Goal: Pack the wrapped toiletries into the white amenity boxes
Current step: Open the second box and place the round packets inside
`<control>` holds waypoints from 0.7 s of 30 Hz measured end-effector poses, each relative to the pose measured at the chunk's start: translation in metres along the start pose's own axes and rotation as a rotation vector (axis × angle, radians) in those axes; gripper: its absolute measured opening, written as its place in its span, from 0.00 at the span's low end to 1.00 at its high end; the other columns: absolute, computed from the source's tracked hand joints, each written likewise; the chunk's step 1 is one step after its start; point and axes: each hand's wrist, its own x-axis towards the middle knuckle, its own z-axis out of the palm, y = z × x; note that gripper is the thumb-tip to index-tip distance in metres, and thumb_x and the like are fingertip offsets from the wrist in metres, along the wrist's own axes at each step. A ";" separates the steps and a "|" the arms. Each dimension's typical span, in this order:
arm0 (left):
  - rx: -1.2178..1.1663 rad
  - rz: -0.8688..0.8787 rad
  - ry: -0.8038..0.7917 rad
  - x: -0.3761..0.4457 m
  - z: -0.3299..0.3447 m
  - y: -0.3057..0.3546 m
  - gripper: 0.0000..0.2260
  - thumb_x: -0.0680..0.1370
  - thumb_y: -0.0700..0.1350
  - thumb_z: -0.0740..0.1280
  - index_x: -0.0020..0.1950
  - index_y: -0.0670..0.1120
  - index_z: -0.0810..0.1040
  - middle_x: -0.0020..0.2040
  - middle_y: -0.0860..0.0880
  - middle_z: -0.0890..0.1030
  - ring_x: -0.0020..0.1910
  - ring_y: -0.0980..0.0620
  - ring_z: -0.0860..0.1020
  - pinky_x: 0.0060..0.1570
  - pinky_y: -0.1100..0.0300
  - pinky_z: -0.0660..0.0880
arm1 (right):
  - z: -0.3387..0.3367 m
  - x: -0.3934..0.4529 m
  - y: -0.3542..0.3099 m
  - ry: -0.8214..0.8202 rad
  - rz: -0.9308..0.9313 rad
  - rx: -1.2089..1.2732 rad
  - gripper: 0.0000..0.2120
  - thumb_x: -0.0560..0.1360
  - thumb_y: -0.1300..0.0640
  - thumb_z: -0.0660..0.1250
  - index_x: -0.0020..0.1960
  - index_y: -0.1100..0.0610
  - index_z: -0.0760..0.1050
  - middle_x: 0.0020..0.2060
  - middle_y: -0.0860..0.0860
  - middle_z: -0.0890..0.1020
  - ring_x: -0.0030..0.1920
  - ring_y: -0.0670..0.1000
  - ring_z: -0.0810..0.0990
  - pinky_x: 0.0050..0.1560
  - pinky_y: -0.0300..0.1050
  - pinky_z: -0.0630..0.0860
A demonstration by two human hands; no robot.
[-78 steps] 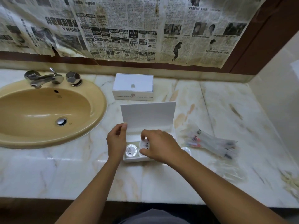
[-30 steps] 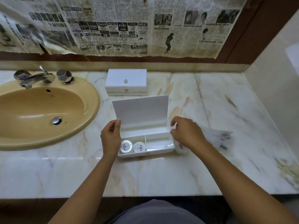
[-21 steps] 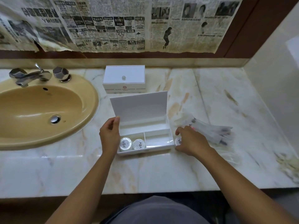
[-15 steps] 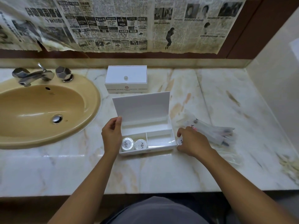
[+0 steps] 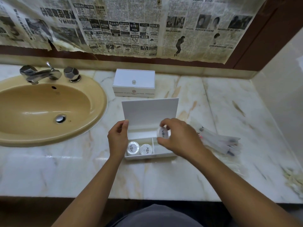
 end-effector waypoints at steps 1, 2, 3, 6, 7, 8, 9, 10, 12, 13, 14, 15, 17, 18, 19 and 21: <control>0.001 0.001 -0.001 0.000 0.000 0.001 0.05 0.80 0.46 0.65 0.48 0.49 0.81 0.43 0.59 0.81 0.42 0.70 0.77 0.43 0.78 0.70 | 0.006 0.001 -0.009 -0.017 -0.042 -0.002 0.19 0.71 0.47 0.68 0.60 0.49 0.74 0.53 0.47 0.79 0.53 0.51 0.77 0.50 0.43 0.71; -0.001 -0.001 -0.001 -0.001 0.000 0.001 0.05 0.80 0.46 0.65 0.48 0.49 0.81 0.43 0.59 0.82 0.41 0.69 0.77 0.42 0.78 0.70 | 0.013 0.003 -0.017 -0.035 -0.079 -0.012 0.18 0.71 0.48 0.68 0.60 0.49 0.74 0.52 0.47 0.79 0.53 0.51 0.77 0.49 0.43 0.70; -0.005 -0.005 -0.001 -0.001 0.000 0.001 0.06 0.80 0.46 0.65 0.48 0.49 0.81 0.43 0.58 0.82 0.41 0.69 0.77 0.42 0.77 0.70 | 0.021 0.006 -0.023 -0.054 -0.109 -0.030 0.17 0.71 0.48 0.67 0.59 0.50 0.74 0.51 0.48 0.79 0.53 0.52 0.77 0.48 0.44 0.70; -0.004 -0.012 0.002 0.000 0.000 0.001 0.06 0.80 0.46 0.65 0.47 0.49 0.81 0.43 0.55 0.83 0.41 0.66 0.77 0.42 0.76 0.70 | 0.043 0.013 -0.032 -0.107 -0.165 -0.132 0.15 0.72 0.50 0.66 0.57 0.53 0.75 0.49 0.50 0.80 0.52 0.54 0.77 0.49 0.46 0.69; -0.002 -0.013 0.004 0.001 0.000 0.000 0.06 0.80 0.47 0.65 0.48 0.49 0.81 0.43 0.55 0.83 0.41 0.66 0.77 0.42 0.76 0.70 | 0.047 0.015 -0.034 -0.127 -0.178 -0.178 0.15 0.72 0.50 0.66 0.57 0.53 0.75 0.49 0.51 0.80 0.53 0.55 0.76 0.50 0.47 0.68; 0.000 -0.015 0.005 0.001 0.000 0.000 0.06 0.80 0.47 0.65 0.48 0.48 0.81 0.43 0.55 0.83 0.41 0.66 0.78 0.41 0.76 0.70 | 0.051 0.017 -0.035 -0.148 -0.189 -0.229 0.15 0.72 0.51 0.66 0.57 0.54 0.75 0.50 0.52 0.79 0.53 0.55 0.75 0.49 0.47 0.66; 0.003 -0.016 0.008 0.001 0.000 0.001 0.06 0.80 0.47 0.65 0.48 0.48 0.81 0.43 0.55 0.83 0.41 0.65 0.78 0.41 0.76 0.70 | 0.054 0.018 -0.036 -0.166 -0.199 -0.283 0.14 0.73 0.51 0.66 0.56 0.55 0.75 0.50 0.53 0.78 0.54 0.56 0.74 0.49 0.47 0.65; 0.004 -0.017 0.011 0.000 0.000 0.001 0.06 0.80 0.47 0.65 0.48 0.48 0.81 0.43 0.55 0.83 0.42 0.64 0.78 0.41 0.76 0.70 | 0.056 0.019 -0.036 -0.179 -0.206 -0.335 0.13 0.73 0.52 0.66 0.55 0.56 0.75 0.51 0.54 0.77 0.54 0.56 0.74 0.49 0.47 0.64; 0.000 -0.015 0.012 0.000 0.000 0.001 0.06 0.80 0.47 0.65 0.49 0.48 0.81 0.44 0.55 0.83 0.44 0.62 0.79 0.42 0.77 0.71 | 0.060 0.021 -0.036 -0.195 -0.198 -0.424 0.10 0.74 0.54 0.66 0.54 0.56 0.75 0.51 0.54 0.77 0.55 0.56 0.74 0.51 0.48 0.64; -0.003 -0.013 0.012 0.000 0.000 0.001 0.06 0.80 0.47 0.65 0.49 0.48 0.81 0.44 0.55 0.83 0.44 0.61 0.79 0.42 0.77 0.71 | 0.062 0.023 -0.037 -0.205 -0.189 -0.462 0.10 0.74 0.55 0.67 0.54 0.56 0.75 0.51 0.54 0.77 0.55 0.56 0.74 0.53 0.48 0.64; -0.004 -0.012 0.012 -0.001 0.000 0.002 0.06 0.80 0.47 0.65 0.48 0.48 0.81 0.44 0.55 0.83 0.44 0.61 0.79 0.42 0.77 0.70 | 0.063 0.025 -0.037 -0.223 -0.180 -0.495 0.10 0.74 0.55 0.67 0.54 0.56 0.74 0.51 0.53 0.78 0.56 0.56 0.74 0.56 0.49 0.64; -0.004 -0.013 0.012 -0.001 0.000 0.002 0.06 0.80 0.47 0.65 0.48 0.48 0.81 0.44 0.55 0.82 0.44 0.61 0.79 0.41 0.77 0.70 | 0.064 0.027 -0.038 -0.249 -0.172 -0.524 0.10 0.74 0.56 0.67 0.55 0.55 0.74 0.52 0.53 0.78 0.56 0.56 0.75 0.58 0.50 0.64; -0.005 -0.019 0.011 -0.001 0.000 0.002 0.06 0.80 0.47 0.65 0.48 0.48 0.81 0.43 0.55 0.82 0.43 0.63 0.79 0.41 0.77 0.70 | 0.067 0.030 -0.041 -0.295 -0.176 -0.575 0.10 0.75 0.58 0.65 0.55 0.54 0.73 0.51 0.52 0.79 0.55 0.55 0.76 0.62 0.50 0.62; -0.006 -0.020 0.010 -0.001 0.000 0.002 0.06 0.80 0.47 0.65 0.48 0.48 0.81 0.43 0.55 0.83 0.42 0.64 0.78 0.41 0.76 0.70 | 0.068 0.031 -0.043 -0.313 -0.182 -0.592 0.10 0.74 0.60 0.64 0.55 0.54 0.73 0.51 0.52 0.79 0.54 0.55 0.77 0.63 0.51 0.61; -0.008 -0.019 0.010 -0.001 0.000 0.002 0.06 0.80 0.47 0.65 0.48 0.48 0.81 0.44 0.55 0.83 0.41 0.65 0.78 0.41 0.76 0.70 | 0.069 0.032 -0.044 -0.328 -0.188 -0.606 0.10 0.74 0.61 0.64 0.55 0.54 0.72 0.51 0.52 0.79 0.54 0.55 0.77 0.65 0.51 0.60; -0.012 -0.021 0.011 -0.001 -0.001 0.001 0.06 0.80 0.47 0.65 0.48 0.48 0.81 0.44 0.55 0.83 0.41 0.66 0.78 0.41 0.76 0.70 | 0.071 0.034 -0.045 -0.340 -0.198 -0.634 0.11 0.75 0.60 0.63 0.56 0.54 0.72 0.52 0.51 0.79 0.54 0.54 0.78 0.67 0.52 0.59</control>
